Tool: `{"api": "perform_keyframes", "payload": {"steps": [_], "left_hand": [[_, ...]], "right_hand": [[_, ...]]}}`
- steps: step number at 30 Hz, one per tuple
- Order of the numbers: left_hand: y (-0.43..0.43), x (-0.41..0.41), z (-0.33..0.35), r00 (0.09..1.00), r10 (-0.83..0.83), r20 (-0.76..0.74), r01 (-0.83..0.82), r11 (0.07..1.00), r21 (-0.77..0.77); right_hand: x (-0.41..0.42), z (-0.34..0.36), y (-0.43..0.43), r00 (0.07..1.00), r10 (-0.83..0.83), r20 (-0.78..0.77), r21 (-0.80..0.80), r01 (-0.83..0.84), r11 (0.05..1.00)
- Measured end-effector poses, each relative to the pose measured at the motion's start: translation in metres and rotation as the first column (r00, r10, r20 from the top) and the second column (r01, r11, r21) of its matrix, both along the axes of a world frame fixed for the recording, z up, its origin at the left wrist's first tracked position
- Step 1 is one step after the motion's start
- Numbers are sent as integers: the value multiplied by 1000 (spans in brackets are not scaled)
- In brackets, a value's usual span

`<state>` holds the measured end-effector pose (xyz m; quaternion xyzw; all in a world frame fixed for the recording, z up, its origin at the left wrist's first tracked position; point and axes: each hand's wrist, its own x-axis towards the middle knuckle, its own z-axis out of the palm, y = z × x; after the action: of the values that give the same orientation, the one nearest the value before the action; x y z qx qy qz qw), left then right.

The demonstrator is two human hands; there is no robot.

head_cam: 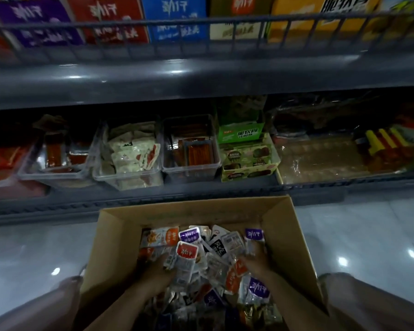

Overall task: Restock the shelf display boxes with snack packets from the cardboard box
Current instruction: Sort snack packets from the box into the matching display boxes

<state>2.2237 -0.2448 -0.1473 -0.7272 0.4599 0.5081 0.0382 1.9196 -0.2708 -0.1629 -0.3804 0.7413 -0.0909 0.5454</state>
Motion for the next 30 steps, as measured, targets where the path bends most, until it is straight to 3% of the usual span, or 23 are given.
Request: {"api": "perform_keyframes", "payload": {"steps": [2,4,7,9,10,12,14,16,19,21,24,27,29,30], "left_hand": [[-1,9,-52,998,56,-14,-55,996,72],[-5,-2,-51,995,83,-59,-77,992,105],[-7,-27,-23,972,168,-165,-147,980,133],[-4,-32,-26,962,177,-207,-153,980,127],[-2,-34,-29,968,152,-199,-132,985,107],[3,-38,-30,979,91,-182,-79,994,77],[5,-43,-28,981,65,-185,-52,996,75],[8,-50,-28,976,72,-205,-57,995,78],[13,-58,-29,961,157,-227,-138,986,96],[15,-63,-28,955,177,-239,-159,983,96],[16,-67,-30,928,271,-254,-257,962,89],[17,-66,-28,886,383,-261,-369,924,105],[17,-63,-28,862,443,-245,-423,896,134],[15,-62,-28,846,473,-246,-448,881,151]], "right_hand": [[-5,-26,-2,999,-14,-46,14,14,1000],[-10,-49,-5,994,-65,-82,46,69,997],[9,-36,5,973,109,-205,127,-84,988],[37,-22,17,948,273,-162,102,-259,961],[50,-19,22,962,255,-95,65,-250,966],[69,-18,28,991,44,126,-7,-44,999],[67,-35,29,977,-163,138,-51,172,984],[55,-65,27,956,-269,117,-100,281,955],[51,-112,32,977,-212,33,-25,212,977],[67,-58,29,983,-175,57,13,174,985],[87,-48,37,994,-99,37,-68,102,993],[94,-39,37,987,-146,69,-39,149,988],[85,-31,26,988,-109,-108,-88,100,991],[81,-32,20,981,-167,-99,-84,159,984]]}}
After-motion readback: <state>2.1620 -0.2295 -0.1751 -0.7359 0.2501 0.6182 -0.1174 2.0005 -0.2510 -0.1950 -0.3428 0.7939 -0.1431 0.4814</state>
